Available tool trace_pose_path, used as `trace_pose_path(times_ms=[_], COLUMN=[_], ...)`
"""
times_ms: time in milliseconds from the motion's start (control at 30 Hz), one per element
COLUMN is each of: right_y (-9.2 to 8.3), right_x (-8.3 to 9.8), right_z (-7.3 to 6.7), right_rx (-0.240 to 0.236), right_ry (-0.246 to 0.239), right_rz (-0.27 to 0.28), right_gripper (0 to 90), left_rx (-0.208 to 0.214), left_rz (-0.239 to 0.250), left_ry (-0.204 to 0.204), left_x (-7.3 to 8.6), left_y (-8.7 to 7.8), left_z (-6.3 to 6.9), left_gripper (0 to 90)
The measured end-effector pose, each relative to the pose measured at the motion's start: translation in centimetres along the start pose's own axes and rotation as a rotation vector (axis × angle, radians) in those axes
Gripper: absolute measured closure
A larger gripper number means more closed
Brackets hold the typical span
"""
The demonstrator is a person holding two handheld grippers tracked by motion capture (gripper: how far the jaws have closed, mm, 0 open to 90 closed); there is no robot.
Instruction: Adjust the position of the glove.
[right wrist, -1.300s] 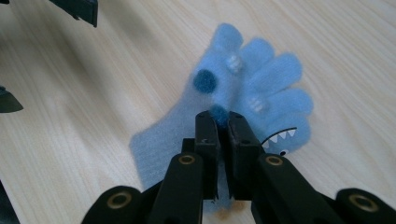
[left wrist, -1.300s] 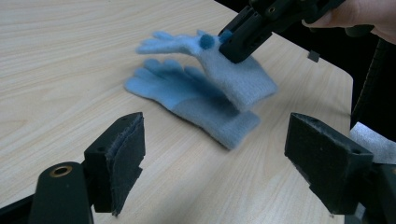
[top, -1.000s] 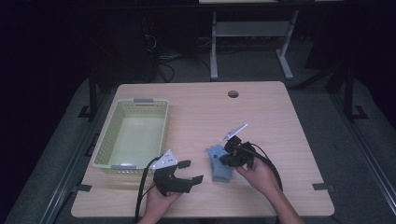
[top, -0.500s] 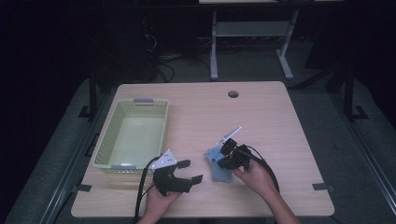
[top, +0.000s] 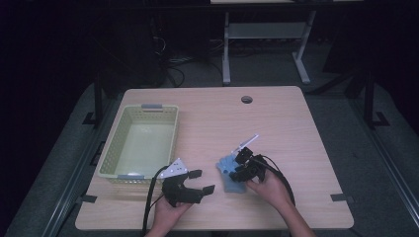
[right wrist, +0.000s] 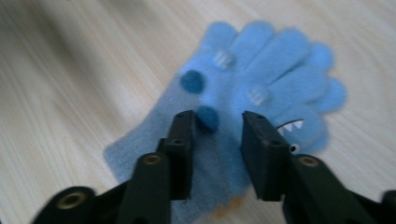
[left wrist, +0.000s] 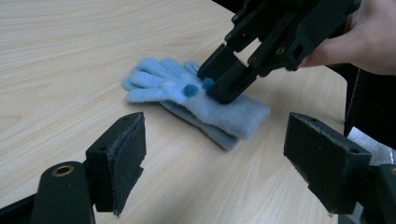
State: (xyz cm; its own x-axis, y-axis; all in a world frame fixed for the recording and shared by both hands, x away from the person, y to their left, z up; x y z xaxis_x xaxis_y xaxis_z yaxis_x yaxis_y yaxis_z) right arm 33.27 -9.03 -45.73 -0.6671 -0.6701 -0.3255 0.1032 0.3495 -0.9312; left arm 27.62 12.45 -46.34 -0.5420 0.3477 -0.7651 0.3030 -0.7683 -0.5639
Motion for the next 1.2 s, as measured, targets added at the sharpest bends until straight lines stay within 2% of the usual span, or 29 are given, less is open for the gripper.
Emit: trace_pose_path(times_ms=[133, 233, 300, 367, 500, 567, 667, 733, 833, 933, 1033, 1200], right_y=[-0.9, -1.2, -1.3, -1.5, -2.0, -2.0, -1.9, -1.8, -1.6, -1.5, -1.5, -1.5], right_x=[0.3, 0.9, 1.4, 2.2, 3.3, 3.6, 3.9, 4.1, 4.3, 4.6, 4.8, 5.3], right_z=[0.5, 0.8, 1.1, 1.5, 1.4, 1.4, 1.4, 1.6, 1.9, 2.0, 2.3, 3.0], right_rx=[-0.014, -0.023, -0.036, -0.061, -0.104, -0.113, -0.113, -0.109, -0.127, -0.146, -0.164, -0.216], right_ry=[0.042, 0.074, 0.1, 0.136, 0.194, 0.206, 0.22, 0.225, 0.244, 0.276, 0.3, 0.346], right_rz=[0.051, 0.081, 0.105, 0.143, 0.201, 0.21, 0.214, 0.222, 0.243, 0.269, 0.279, 0.302], right_gripper=[54.3, 52.1, 50.8, 49.7, 46.8, 46.1, 43.3, 42.0, 41.5, 41.9, 43.3, 46.7], left_rx=[0.017, 0.036, 0.039, 0.049, 0.047, 0.04, 0.047, 0.046, 0.058, 0.08, 0.079, 0.069], left_rz=[0.003, 0.0, -0.017, -0.032, -0.07, -0.09, -0.09, -0.093, -0.093, -0.126, -0.156, -0.172], left_ry=[-0.02, -0.037, -0.044, -0.072, -0.069, -0.068, -0.082, -0.117, -0.193, -0.267, -0.283, -0.346], left_x=[0.0, 0.1, 0.1, 0.2, 0.4, 0.6, 0.4, -0.1, -1.0, -1.5, -1.8, -2.1], left_y=[0.1, 0.3, 0.5, 0.9, 1.8, 2.1, 2.3, 2.3, 2.4, 3.0, 3.7, 4.8], left_z=[0.0, 0.1, 0.1, 0.2, 0.5, 0.5, 0.3, 0.0, -0.8, -1.2, -1.2, -1.0], left_gripper=[21.4, 23.1, 24.4, 25.5, 29.5, 30.2, 32.2, 33.5, 34.8, 34.9, 36.1, 37.1])
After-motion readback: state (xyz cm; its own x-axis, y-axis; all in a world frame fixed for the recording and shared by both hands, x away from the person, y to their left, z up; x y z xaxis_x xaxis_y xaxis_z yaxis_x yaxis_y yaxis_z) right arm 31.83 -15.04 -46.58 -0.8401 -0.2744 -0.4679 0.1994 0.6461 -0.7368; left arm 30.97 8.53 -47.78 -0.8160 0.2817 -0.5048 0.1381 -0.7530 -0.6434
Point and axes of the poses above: each handheld gripper's, and its own axes: y roughly forward along the jaws, x roughly out of its underside, z roughly to its right, the point moved 3 cm from there along y, roughly forward along the jaws, and after that the axes turned 9 degrees about -z, right-handed, at the moved point
